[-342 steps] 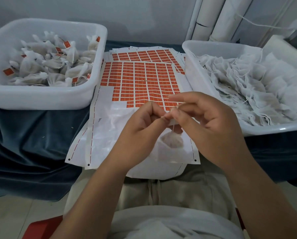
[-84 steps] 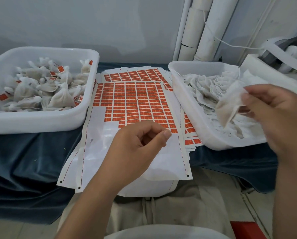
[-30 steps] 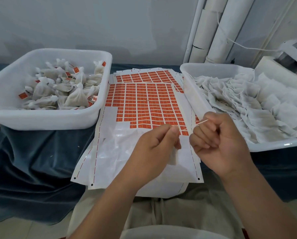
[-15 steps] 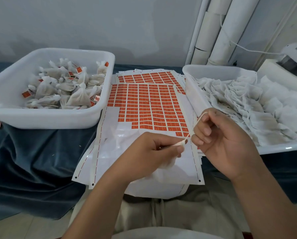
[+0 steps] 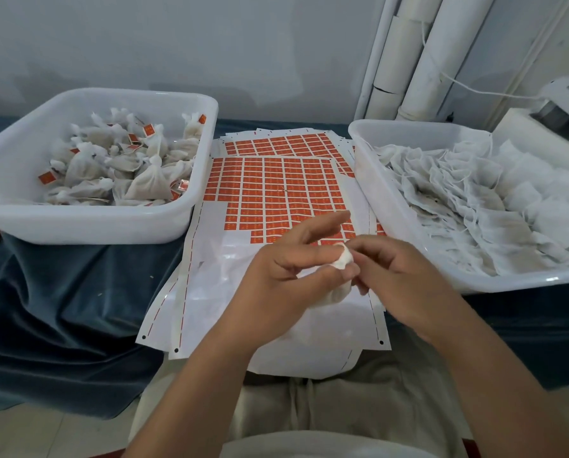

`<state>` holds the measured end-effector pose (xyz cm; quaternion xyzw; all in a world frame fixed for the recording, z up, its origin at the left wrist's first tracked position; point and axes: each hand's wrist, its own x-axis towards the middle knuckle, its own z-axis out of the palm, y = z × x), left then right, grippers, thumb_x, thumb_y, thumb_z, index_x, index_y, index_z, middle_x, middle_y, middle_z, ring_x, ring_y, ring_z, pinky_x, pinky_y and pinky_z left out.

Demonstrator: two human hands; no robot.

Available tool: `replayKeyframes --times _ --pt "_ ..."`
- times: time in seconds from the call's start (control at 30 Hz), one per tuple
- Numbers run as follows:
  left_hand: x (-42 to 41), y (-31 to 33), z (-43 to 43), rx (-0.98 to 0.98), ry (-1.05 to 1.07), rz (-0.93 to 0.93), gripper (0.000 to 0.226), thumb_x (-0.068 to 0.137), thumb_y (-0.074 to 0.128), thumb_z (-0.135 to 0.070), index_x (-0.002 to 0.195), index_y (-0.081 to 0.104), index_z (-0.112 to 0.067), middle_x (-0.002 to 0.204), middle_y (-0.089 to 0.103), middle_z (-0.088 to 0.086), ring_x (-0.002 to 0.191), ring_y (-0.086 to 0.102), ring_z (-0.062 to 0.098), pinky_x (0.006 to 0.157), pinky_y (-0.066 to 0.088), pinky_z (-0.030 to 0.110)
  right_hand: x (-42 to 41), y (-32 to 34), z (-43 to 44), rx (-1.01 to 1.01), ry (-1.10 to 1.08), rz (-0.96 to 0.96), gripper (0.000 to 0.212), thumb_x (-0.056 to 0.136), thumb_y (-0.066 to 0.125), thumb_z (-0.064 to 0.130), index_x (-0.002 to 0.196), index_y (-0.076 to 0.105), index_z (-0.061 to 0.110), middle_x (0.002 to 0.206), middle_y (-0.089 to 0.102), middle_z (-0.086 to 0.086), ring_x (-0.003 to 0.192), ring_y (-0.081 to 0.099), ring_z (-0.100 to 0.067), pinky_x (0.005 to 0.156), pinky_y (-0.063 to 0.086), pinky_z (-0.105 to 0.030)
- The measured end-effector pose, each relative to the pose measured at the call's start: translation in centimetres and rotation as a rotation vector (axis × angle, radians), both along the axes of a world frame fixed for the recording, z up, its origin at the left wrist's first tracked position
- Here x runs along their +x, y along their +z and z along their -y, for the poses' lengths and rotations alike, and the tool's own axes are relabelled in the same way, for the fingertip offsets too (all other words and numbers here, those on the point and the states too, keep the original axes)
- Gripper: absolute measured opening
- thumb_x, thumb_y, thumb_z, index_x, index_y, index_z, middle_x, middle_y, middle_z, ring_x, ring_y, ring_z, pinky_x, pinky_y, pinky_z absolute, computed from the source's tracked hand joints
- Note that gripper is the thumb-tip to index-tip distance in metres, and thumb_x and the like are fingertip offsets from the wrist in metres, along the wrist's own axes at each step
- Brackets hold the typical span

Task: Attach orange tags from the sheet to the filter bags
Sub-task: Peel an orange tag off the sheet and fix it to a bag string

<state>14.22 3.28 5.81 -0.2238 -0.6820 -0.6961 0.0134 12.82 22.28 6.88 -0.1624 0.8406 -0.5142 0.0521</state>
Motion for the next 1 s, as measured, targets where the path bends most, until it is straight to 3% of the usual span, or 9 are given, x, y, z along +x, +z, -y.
replayKeyframes --times 0.17,0.23,0.33,0.47,0.57,0.7,0.8,0.9,1.0 --pt "0.5 0.4 -0.1 0.054 0.077 -0.003 0.02 0.098 0.07 -0.025 0.1 0.083 -0.04 0.105 0.079 -0.016 0.104 0.072 0.007 0.081 0.056 0.013 0.7 0.9 0.6 0.077 0.095 -0.059 0.034 0.103 0.058 0.031 0.094 0.07 0.062 0.076 0.071 0.019 0.069 0.064 -0.002 0.065 0.051 -0.015" --pt "0.5 0.5 0.0 0.041 0.133 0.009 0.02 0.096 0.07 -0.028 0.097 0.082 -0.044 0.098 0.079 -0.017 0.099 0.073 0.006 0.078 0.055 0.01 0.7 1.1 0.3 0.149 0.049 -0.146 0.03 0.101 0.064 0.034 0.086 0.072 0.058 0.074 0.071 0.017 0.067 0.065 -0.006 0.062 0.051 -0.017" --pt "0.2 0.3 0.2 0.009 0.221 0.022 0.022 0.098 0.071 -0.025 0.096 0.082 -0.045 0.095 0.08 -0.013 0.097 0.073 0.011 0.079 0.056 0.013 0.7 1.6 -0.2 0.225 -0.06 -0.266 0.015 0.094 0.069 0.043 0.081 0.075 0.044 0.075 0.071 0.019 0.07 0.066 -0.005 0.062 0.047 -0.014" --pt "-0.1 -0.2 0.0 -0.135 0.298 0.047 0.015 0.099 0.068 -0.035 0.097 0.081 -0.039 0.089 0.078 -0.01 0.089 0.071 0.015 0.077 0.058 0.015 1.2 2.6 -0.9 0.267 -0.048 -0.356 0.018 0.103 0.058 0.044 0.092 0.072 0.044 0.085 0.072 0.02 0.081 0.068 -0.007 0.069 0.05 -0.02" --pt "-0.1 -0.5 0.0 -0.271 0.261 0.016 0.02 0.102 0.063 -0.037 0.098 0.082 -0.031 0.085 0.075 -0.011 0.085 0.069 0.016 0.076 0.058 0.022 1.7 3.3 -1.1 0.357 0.003 -0.477 0.014 0.101 0.058 0.04 0.095 0.07 0.045 0.084 0.068 0.022 0.082 0.065 -0.006 0.07 0.048 -0.019" --pt "-0.2 -0.7 0.3 -0.49 0.123 -0.083 0.025 0.105 0.054 -0.039 0.095 0.074 -0.028 0.081 0.069 -0.015 0.081 0.065 0.012 0.069 0.051 0.016 1.8 3.8 -1.5 0.517 0.027 -0.697 0.019 0.1 0.063 0.033 0.102 0.08 0.025 0.087 0.068 0.014 0.076 0.06 -0.004 0.068 0.045 -0.014" --pt "-0.2 -0.8 0.4 -0.605 0.049 -0.144 0.028 0.109 0.048 -0.034 0.1 0.07 -0.021 0.081 0.065 -0.01 0.08 0.061 0.015 0.07 0.05 0.026 1.9 3.8 -1.8 0.599 0.088 -0.769 0.022 0.101 0.063 0.033 0.101 0.082 0.022 0.092 0.066 0.008 0.077 0.06 -0.009 0.066 0.049 -0.024" --pt "0.0 -0.4 0.4 -0.482 -0.016 -0.065 0.031 0.112 0.041 -0.03 0.096 0.066 -0.035 0.082 0.065 -0.017 0.081 0.062 0.01 0.075 0.05 0.021 2.2 3.8 -1.9 0.678 0.151 -0.741 0.024 0.102 0.057 0.038 0.097 0.078 0.026 0.097 0.061 0.009 0.077 0.057 -0.012 0.061 0.051 -0.035" --pt "0.1 -0.3 0.7 -0.373 -0.072 0.053 0.033 0.114 0.038 -0.028 0.098 0.066 -0.033 0.087 0.066 -0.008 0.084 0.062 0.014 0.083 0.054 0.03 2.3 3.8 -1.7 0.643 0.187 -0.731 0.025 0.103 0.057 0.038 0.099 0.078 0.027 0.099 0.06 0.01 0.077 0.057 -0.01 0.063 0.05 -0.03"
